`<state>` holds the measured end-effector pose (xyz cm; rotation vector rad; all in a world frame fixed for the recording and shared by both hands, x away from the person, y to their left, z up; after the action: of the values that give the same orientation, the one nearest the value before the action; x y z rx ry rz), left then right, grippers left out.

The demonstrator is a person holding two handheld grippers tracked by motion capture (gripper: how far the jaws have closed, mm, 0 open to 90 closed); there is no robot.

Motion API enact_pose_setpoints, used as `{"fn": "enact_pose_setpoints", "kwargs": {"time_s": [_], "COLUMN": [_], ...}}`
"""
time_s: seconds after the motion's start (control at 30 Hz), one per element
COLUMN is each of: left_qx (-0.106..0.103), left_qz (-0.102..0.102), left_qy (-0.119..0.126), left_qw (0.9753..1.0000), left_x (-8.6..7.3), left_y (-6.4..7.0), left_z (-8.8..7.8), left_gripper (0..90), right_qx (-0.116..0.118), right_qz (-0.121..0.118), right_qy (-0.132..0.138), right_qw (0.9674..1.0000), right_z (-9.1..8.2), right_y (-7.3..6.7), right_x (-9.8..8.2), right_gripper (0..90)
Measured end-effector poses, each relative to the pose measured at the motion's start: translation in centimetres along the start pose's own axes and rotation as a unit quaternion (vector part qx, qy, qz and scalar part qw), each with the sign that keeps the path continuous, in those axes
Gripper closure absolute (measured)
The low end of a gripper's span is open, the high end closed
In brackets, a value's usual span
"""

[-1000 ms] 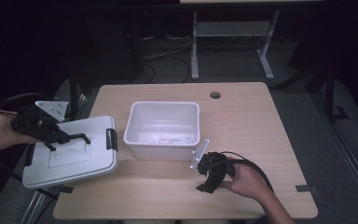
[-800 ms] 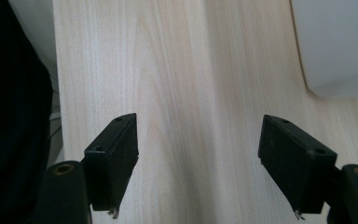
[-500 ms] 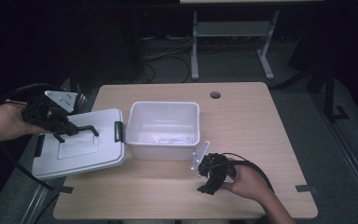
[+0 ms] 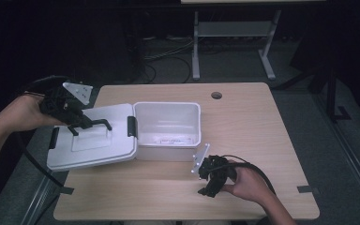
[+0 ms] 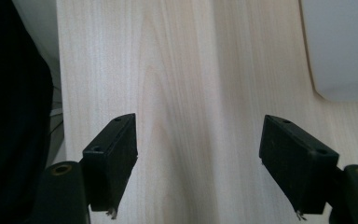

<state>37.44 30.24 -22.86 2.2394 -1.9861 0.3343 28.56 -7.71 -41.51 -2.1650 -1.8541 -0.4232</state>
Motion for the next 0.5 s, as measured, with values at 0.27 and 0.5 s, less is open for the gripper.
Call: {"fn": "enact_pose_setpoints", "kwargs": {"time_s": [0.27, 0.5], "left_qx": [-0.008, -0.016], "left_qz": [0.012, 0.024], "left_qy": [0.004, 0.004], "left_qw": [0.9999, 0.9996], "left_x": [1.8, 3.6], "left_y": [-1.0, -2.0], "left_z": [0.8, 1.8], "left_gripper": [84.6, 84.6], "right_qx": [0.000, 0.003], "right_qz": [-0.001, -0.001], "right_qy": [0.004, 0.004], "right_qw": [1.0000, 1.0000], "right_z": [-0.1, -0.1], "right_y": [0.0, 0.0], "right_x": [-0.1, -0.1], "right_gripper": [26.9, 26.8]}}
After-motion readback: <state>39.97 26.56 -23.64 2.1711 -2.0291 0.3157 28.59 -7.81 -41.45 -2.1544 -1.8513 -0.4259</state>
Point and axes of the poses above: each handheld gripper's, and its own axes: z roughly forward along the jaws, x roughly out of its top, y roughly to its right, the point moved 1 cm from there along z, roughly forward along the jaws, and after that the axes turned 1 degree about z, right-handed, at the moved point
